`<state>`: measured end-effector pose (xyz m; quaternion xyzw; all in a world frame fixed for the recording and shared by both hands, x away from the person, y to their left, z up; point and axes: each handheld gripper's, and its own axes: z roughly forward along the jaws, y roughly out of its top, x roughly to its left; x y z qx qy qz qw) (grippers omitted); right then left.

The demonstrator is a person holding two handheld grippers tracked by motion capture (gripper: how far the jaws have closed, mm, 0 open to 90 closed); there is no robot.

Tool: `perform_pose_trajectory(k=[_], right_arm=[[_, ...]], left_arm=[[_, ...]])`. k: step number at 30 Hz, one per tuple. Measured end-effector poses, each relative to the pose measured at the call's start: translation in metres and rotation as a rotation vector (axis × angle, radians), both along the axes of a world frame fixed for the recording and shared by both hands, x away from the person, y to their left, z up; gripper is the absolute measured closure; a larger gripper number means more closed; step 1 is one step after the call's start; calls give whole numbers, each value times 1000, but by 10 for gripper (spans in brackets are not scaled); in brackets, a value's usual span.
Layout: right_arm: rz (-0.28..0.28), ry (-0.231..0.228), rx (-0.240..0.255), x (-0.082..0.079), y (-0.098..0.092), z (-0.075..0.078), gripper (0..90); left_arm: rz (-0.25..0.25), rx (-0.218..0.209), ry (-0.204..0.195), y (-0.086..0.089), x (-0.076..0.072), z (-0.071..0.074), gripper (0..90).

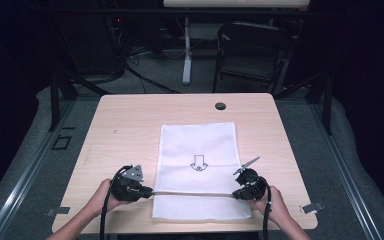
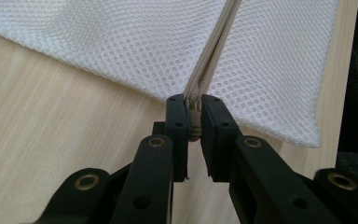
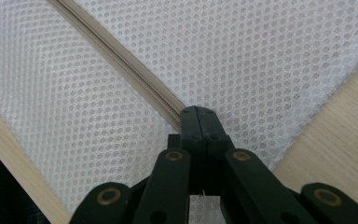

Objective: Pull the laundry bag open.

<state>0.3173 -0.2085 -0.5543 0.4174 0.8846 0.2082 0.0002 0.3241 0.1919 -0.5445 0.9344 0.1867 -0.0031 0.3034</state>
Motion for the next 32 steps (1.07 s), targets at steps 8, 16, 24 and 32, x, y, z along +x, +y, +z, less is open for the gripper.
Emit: perform_pose_trajectory(k=[8,16,24,32], right_arm=[[31,-43,60,-2,-2,10,646],[-16,-150,69,-13,-19,41,178],[-134,-222,-9,-25,-60,52,0],[-197,-296,-42,-25,-82,46,0]], left_arm=[[34,-63,18,1,2,11,569],[167,-66,-16,1,-3,33,213],[394,-48,-65,27,-11,42,77],[598,-28,-102,52,-3,35,15]])
